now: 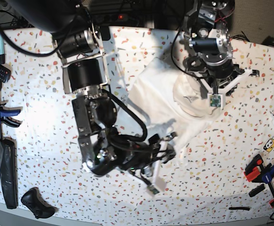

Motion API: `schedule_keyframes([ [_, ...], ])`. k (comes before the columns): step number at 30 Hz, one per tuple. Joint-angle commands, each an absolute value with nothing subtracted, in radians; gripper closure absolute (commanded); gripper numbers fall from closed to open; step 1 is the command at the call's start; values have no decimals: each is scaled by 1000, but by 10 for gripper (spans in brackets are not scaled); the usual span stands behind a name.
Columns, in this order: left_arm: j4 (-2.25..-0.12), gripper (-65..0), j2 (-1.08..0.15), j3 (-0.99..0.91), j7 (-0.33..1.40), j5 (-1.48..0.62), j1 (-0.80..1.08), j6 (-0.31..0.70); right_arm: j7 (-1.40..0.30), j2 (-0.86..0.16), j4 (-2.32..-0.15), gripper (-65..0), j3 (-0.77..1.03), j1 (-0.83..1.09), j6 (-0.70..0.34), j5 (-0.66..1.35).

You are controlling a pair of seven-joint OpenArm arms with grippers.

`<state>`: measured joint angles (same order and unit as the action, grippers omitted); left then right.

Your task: Fold the T-shirt properly

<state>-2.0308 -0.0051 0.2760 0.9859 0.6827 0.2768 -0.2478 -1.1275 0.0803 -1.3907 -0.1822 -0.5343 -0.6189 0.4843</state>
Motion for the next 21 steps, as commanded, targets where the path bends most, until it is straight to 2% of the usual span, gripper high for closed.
schedule_keyframes([
  [1, -2077, 0, -2, 278, 938, 664, 269, -234, -1105, 88, -1385, -6, -162, -565, -616, 500],
  [5, -2170, 0, -2, 278, 860, 379, 272, -135, -1092, 88, -1302, 0, -107, -565, -616, 500],
  [7, -2210, 0, 0, 278, 820, 214, 293, -43, -1093, 86, -1261, 0, -90, -565, -616, 500],
  [11, -2277, 0, -1, 278, 791, 77, 339, 67, -1118, 74, -1237, 0, -70, -565, -617, 501],
  [15, -2247, 0, -1, 278, 791, -52, 388, 211, -1128, 57, -1232, 0, -70, -564, -617, 500],
  [21, -2086, 0, -1, 278, 726, -61, 362, 233, -1124, 56, -1221, 0, -70, -565, -617, 500],
])
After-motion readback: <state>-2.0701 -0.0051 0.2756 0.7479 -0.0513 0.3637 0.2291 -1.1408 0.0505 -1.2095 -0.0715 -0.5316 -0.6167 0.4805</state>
